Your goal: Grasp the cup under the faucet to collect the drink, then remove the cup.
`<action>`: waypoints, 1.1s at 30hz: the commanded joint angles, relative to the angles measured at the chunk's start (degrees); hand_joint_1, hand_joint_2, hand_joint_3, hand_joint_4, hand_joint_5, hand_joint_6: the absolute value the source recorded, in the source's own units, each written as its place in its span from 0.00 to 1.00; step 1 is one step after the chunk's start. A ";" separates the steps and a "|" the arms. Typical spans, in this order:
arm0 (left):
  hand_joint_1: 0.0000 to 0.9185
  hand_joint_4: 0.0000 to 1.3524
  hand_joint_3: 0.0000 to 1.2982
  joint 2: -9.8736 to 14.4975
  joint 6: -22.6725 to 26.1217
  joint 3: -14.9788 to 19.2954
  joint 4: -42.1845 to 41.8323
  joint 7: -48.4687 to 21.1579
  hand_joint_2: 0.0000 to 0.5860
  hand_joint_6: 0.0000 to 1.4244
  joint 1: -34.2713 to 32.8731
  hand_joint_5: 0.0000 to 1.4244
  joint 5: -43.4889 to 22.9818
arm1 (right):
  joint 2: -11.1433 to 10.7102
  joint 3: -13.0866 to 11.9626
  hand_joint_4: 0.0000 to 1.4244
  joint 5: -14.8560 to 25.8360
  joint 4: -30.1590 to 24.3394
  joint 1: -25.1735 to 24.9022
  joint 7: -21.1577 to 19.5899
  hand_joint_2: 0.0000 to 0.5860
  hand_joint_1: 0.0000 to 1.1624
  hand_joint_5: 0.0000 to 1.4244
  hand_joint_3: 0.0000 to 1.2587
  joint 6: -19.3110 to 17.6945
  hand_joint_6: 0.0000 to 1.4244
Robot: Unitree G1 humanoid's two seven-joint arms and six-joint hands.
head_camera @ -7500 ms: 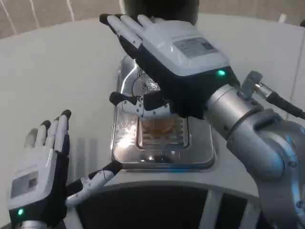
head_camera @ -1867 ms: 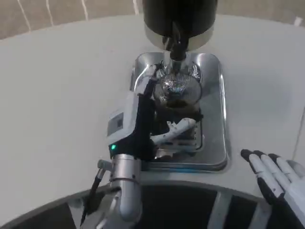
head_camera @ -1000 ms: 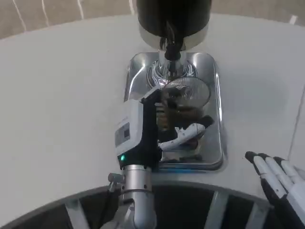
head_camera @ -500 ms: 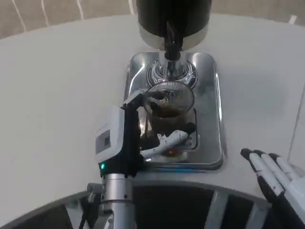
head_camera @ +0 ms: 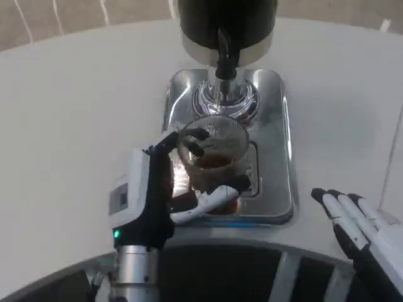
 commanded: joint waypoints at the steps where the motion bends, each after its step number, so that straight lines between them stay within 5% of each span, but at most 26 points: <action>1: 0.75 0.97 0.89 1.50 -0.35 1.47 -5.96 -1.42 0.11 1.00 3.49 1.00 0.43 | -1.20 0.00 0.00 0.14 0.70 -0.84 0.16 0.58 0.61 0.00 0.00 -0.83 0.00; 5: 0.75 0.97 0.88 2.78 -0.09 2.41 -11.41 -3.44 0.11 1.00 7.37 1.00 0.82 | -2.29 -0.16 0.00 -0.45 1.74 -1.67 -1.19 0.59 0.53 0.00 0.00 -1.93 0.00; 9: 0.75 0.97 0.88 3.62 0.01 3.15 -16.68 -5.75 0.11 1.00 11.81 1.00 0.97 | -2.98 -0.77 0.00 0.46 3.35 -1.90 -3.90 0.66 0.31 0.00 0.00 -3.90 0.00; 21: 0.75 0.97 0.88 4.01 -0.86 2.34 -28.52 -9.50 0.12 1.00 21.97 1.00 4.85 | -3.81 0.12 0.00 -1.16 8.02 -0.54 -13.13 0.78 0.29 0.00 0.00 -9.91 0.00; 23: 0.75 0.97 0.88 4.05 -1.07 2.32 -29.68 -10.00 0.12 1.00 22.93 1.00 5.18 | -4.39 -0.60 0.00 -0.66 8.83 -0.14 -14.32 0.80 0.29 0.00 0.00 -10.91 0.00; 26: 0.76 0.97 0.88 4.52 -1.84 2.28 -32.33 -11.06 0.12 1.00 24.92 1.00 5.41 | -5.60 -2.32 0.00 1.04 10.31 0.94 -16.75 0.97 0.18 0.00 0.00 -13.00 0.00; 33: 0.76 0.97 0.88 6.86 -4.17 2.36 -36.75 -14.34 0.12 1.00 28.55 1.00 5.80 | -7.86 -4.79 0.00 1.59 13.04 4.55 -22.02 1.00 0.09 0.00 0.00 -18.52 0.00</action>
